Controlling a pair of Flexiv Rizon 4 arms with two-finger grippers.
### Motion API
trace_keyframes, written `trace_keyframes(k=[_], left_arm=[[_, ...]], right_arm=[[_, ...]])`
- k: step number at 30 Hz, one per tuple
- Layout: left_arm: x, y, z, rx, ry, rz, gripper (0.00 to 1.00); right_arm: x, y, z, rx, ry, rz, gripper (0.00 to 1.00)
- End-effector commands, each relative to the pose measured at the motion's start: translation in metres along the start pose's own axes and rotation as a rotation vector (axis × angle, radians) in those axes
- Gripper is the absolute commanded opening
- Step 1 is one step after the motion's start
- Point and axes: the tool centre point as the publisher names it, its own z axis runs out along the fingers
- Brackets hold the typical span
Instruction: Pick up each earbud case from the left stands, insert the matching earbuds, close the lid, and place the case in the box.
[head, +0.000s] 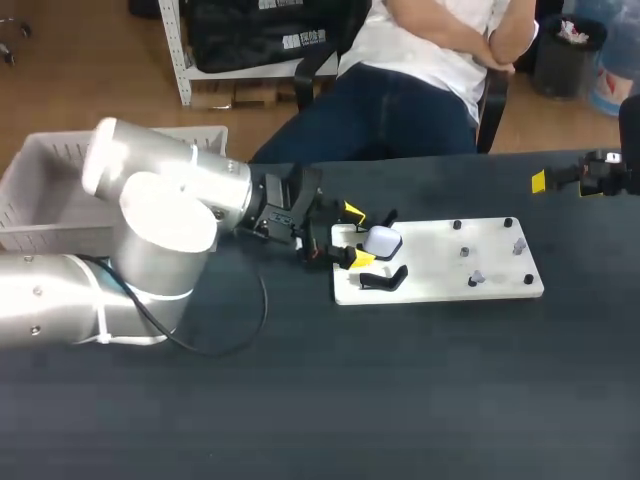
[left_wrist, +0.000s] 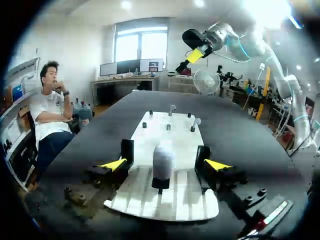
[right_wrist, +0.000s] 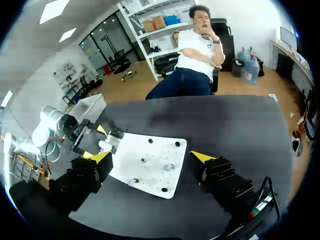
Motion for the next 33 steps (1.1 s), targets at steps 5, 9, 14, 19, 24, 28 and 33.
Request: trace_keyframes(k=[5,9,14,19,24,28,33], left_arm=[[0.001,0.007,0.015,0.021,0.014,-0.01,1.0],[0.002,0.007,0.018,0.026,0.008,-0.014,0.79],[0.002,0.006,0.022,0.034,0.006,-0.015,0.7],[0.001,0.005,0.024,0.042,0.004,-0.015,0.67],[0.001,0.005,0.026,0.044,0.001,-0.017,0.62],[0.003,0.004,0.028,0.045,-0.002,-0.019,0.58],[0.004,0.004,0.029,0.047,-0.012,-0.023,0.55]], right_arm=[[0.0,0.0,0.0,0.001,0.0,0.0,1.0],[0.0,0.0,0.0,0.001,0.0,0.0,1.0],[0.0,0.0,0.0,0.001,0.0,0.0,1.0],[0.0,0.0,0.0,0.001,0.0,0.0,1.0],[0.0,0.0,0.0,0.001,0.0,0.0,1.0],[0.0,0.0,0.0,0.001,0.0,0.0,1.0],[0.0,0.0,0.0,0.001,0.0,0.0,1.0]])
